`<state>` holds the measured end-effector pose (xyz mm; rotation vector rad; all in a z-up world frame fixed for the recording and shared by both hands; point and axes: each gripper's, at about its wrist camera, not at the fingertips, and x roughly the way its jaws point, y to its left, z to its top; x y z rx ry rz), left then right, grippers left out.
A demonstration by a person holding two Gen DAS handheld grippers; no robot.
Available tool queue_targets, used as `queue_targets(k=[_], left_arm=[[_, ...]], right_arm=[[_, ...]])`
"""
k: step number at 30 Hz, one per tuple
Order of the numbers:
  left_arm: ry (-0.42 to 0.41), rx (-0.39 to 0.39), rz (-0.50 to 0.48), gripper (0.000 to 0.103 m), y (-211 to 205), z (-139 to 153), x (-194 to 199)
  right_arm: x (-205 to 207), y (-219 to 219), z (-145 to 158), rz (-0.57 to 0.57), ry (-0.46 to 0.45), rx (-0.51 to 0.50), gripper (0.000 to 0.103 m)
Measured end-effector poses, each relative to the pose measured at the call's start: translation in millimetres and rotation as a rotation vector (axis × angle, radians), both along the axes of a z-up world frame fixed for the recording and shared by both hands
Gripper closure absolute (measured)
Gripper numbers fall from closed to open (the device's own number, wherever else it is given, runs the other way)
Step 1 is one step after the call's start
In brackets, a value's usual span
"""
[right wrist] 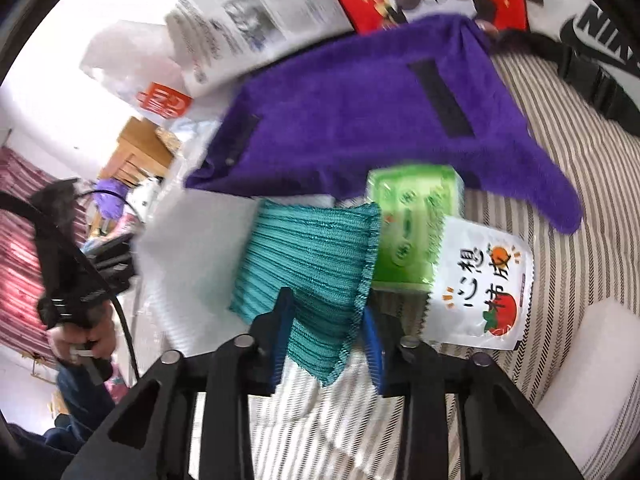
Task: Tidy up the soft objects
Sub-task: 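Grasp the teal striped cloth edge with the right tool, then lift the teal cloth with the right tool while the left tool moves toward the white tissue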
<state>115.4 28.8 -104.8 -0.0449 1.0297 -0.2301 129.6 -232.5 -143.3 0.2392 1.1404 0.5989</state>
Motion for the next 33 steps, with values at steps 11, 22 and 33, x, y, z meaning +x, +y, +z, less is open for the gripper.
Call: queue_targets(k=[11, 22, 33], left_arm=[[0.007, -0.018, -0.001, 0.061, 1, -2, -1], [-0.023, -0.036, -0.014, 0.061, 1, 7, -8], [-0.066, -0.106, -0.082, 0.057, -8, 32, -32]], right_arm=[[-5, 22, 7, 0.097, 0.02, 0.088, 0.07], [0, 30, 25, 0.029, -0.076, 0.022, 0.084], [-30, -27, 51, -0.115, -0.162, -0.055, 0.084]])
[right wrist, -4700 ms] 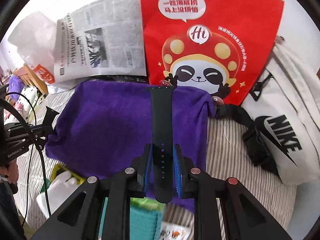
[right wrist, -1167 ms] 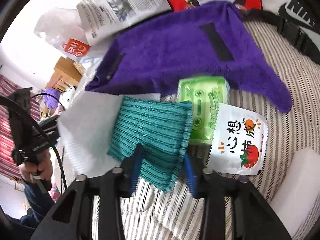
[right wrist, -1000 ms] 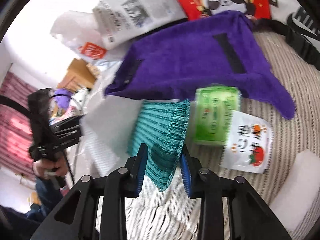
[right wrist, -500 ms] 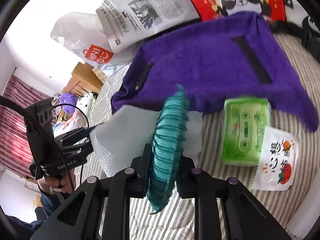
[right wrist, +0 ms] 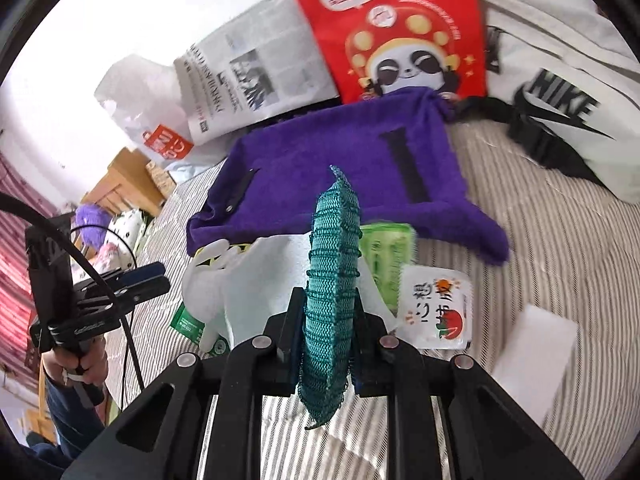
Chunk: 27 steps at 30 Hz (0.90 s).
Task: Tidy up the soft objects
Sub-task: 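Lift the teal cloth with the right tool while the left tool moves toward the white tissue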
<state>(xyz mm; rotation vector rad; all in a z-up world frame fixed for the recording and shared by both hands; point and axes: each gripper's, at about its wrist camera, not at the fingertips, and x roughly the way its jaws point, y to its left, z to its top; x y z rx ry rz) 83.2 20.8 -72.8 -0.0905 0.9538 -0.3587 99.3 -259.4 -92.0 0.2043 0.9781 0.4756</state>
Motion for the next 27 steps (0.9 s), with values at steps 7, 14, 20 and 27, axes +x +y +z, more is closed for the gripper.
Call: queue_targets(k=[7, 14, 20, 27], left_arm=[[-0.013, -0.016, -0.11, 0.054, -43, 4, 1], [0.015, 0.01, -0.195, 0.054, -85, -27, 35], [0.03, -0.061, -0.228, 0.054, -90, -39, 55], [0.046, 0.014, -0.303, 0.055, -113, -45, 70]], right_arm=[[-14, -13, 4, -0.001, -0.01, 0.062, 0.084], [-26, -22, 6, 0.025, -0.004, 0.134, 0.084], [-28, -23, -1, 0.05, 0.009, 0.137, 0.084], [-31, -24, -6, 0.074, 0.016, 0.14, 0.084]])
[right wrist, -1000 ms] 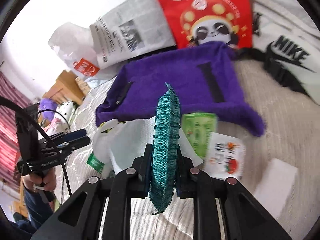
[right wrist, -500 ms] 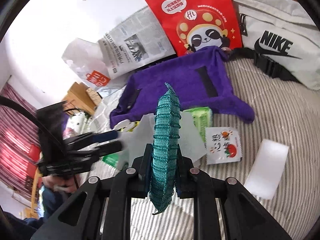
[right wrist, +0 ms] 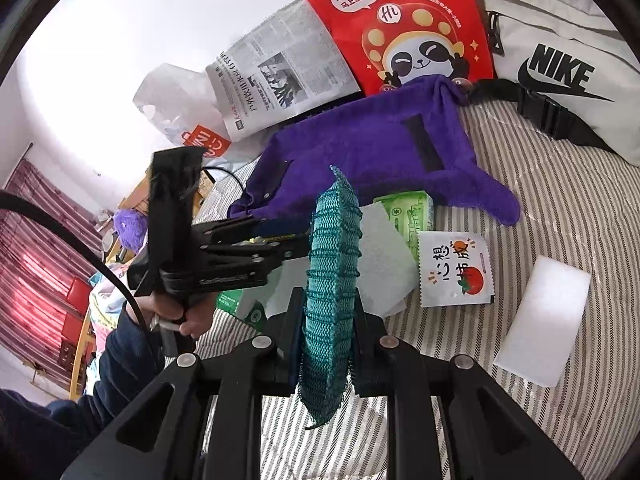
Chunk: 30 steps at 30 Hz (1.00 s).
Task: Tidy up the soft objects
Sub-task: 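Lift the teal cloth with the right tool while the left tool moves toward the white tissue, then lower the open left tool onto the white tissue sheet and close it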
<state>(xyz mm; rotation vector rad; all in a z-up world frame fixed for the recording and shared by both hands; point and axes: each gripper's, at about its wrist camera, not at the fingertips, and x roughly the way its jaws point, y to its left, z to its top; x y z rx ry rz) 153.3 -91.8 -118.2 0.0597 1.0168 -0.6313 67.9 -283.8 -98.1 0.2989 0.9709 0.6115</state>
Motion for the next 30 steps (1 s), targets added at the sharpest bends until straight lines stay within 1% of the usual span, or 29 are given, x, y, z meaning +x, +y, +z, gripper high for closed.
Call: queue_targets(k=[3, 5, 6, 7, 9, 12, 16, 17, 18, 20, 22, 23, 25, 26, 27, 28, 30], left_arm=[[0.012, 0.018, -0.068, 0.055, -15, -5, -2], [0.019, 0.045, -0.098, 0.061, -21, -10, -5], [0.022, 0.057, -0.102, 0.07, -24, -12, -5], [0.029, 0.06, -0.109, 0.083, -25, -14, -6], [0.037, 0.061, -0.12, 0.093, -27, -17, -8], [0.026, 0.089, -0.121, 0.096, -27, -20, -9], [0.009, 0.127, -0.113, 0.096, -24, -20, -10], [0.002, 0.151, -0.11, 0.096, -24, -20, -12], [-0.009, 0.163, -0.102, 0.095, -23, -20, -13], [-0.01, 0.172, -0.094, 0.089, -22, -20, -14], [-0.016, 0.165, -0.078, 0.074, -21, -17, -16], [-0.017, 0.151, -0.068, 0.069, -19, -14, -18], [-0.012, 0.122, -0.052, 0.046, -19, -12, -21], [-0.01, 0.109, -0.046, 0.041, -19, -10, -23], [-0.009, 0.094, -0.047, 0.038, -20, -9, -25], [-0.009, 0.094, -0.049, 0.038, -22, -9, -26], [-0.022, 0.124, -0.046, 0.038, -29, -9, -28]], right_arm=[[-1, -3, -2, 0.009, 0.007, 0.017, 0.084], [-1, -4, -3, 0.008, 0.01, 0.017, 0.084], [0, -5, -4, 0.006, 0.013, 0.015, 0.084], [0, -6, -5, 0.004, 0.015, 0.016, 0.084], [2, -8, -6, -0.002, 0.019, 0.019, 0.084], [1, -12, -7, -0.011, 0.021, 0.017, 0.084], [-3, -19, -3, -0.027, 0.009, 0.005, 0.084], [-5, -21, -2, -0.029, 0.006, 0.006, 0.084], [-6, -23, -1, -0.032, 0.002, 0.006, 0.084], [-7, -25, 0, -0.035, -0.002, 0.001, 0.084], [-8, -28, 1, -0.041, -0.006, -0.001, 0.084], [-9, -30, 1, -0.043, -0.006, 0.001, 0.084], [-10, -36, 0, -0.058, -0.006, 0.0, 0.084], [-11, -39, 0, -0.066, -0.005, -0.001, 0.084], [-13, -44, 0, -0.079, -0.005, -0.003, 0.084], [-13, -47, 0, -0.088, -0.004, -0.004, 0.084], [-16, -58, 0, -0.115, -0.003, -0.009, 0.084]])
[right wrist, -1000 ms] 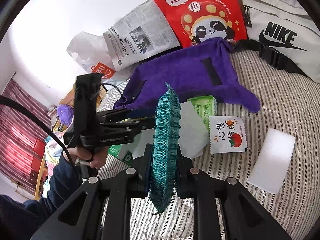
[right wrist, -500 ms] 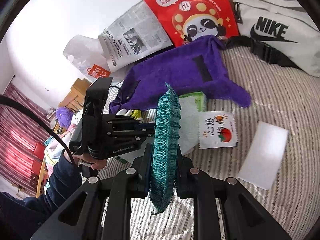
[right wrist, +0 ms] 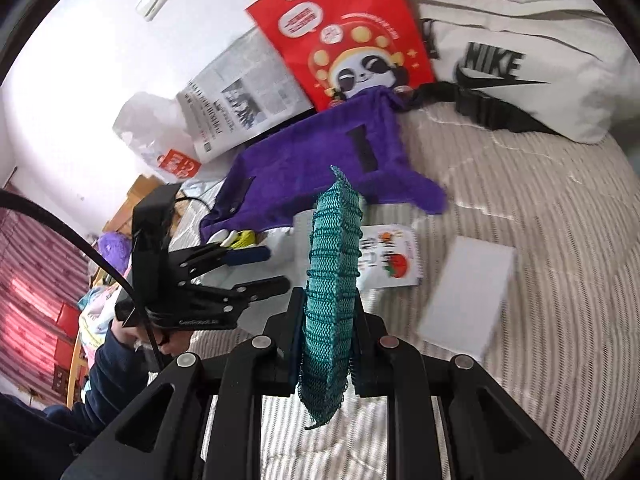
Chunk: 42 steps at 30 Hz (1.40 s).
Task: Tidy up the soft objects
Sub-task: 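Lower the open left tool onto the white tissue sheet and close it, then lift the white tissue sheet with the left tool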
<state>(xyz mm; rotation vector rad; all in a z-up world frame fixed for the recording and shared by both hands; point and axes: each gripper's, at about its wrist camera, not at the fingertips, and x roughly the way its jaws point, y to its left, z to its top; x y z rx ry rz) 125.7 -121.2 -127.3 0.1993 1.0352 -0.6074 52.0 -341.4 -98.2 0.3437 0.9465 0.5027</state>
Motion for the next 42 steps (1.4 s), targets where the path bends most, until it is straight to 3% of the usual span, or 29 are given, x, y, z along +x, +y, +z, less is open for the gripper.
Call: queue_targets(k=[9, 14, 20, 21, 23, 25, 27, 31, 42], left_arm=[[-0.005, -0.004, -0.056, 0.035, -17, -9, -15], [-0.017, 0.086, -0.021, 0.034, -26, -20, -11], [-0.067, 0.136, -0.036, 0.027, -41, -22, -8], [-0.067, 0.131, -0.044, 0.03, -41, -22, -7], [-0.066, 0.114, -0.027, 0.046, -37, -19, -4], [-0.057, 0.086, -0.006, 0.083, -30, -16, 0], [-0.005, 0.033, -0.026, 0.096, -25, -16, 4], [0.004, 0.007, -0.043, 0.098, -19, -14, -1], [-0.025, -0.152, -0.024, 0.099, 11, 19, -13]], right_arm=[[-10, -18, 3, -0.038, -0.009, -0.016, 0.084], [-8, -18, -3, -0.033, 0.007, -0.013, 0.084], [-6, -16, -6, -0.023, 0.017, -0.011, 0.084], [-5, -15, -6, -0.023, 0.018, -0.014, 0.084], [-5, -16, -6, -0.025, 0.017, -0.012, 0.084], [-6, -18, -6, -0.027, 0.016, -0.012, 0.084], [-6, -19, -7, -0.03, 0.022, -0.014, 0.084], [-5, -19, -11, -0.032, 0.032, -0.016, 0.084], [-6, -19, -11, -0.028, 0.044, -0.023, 0.084]])
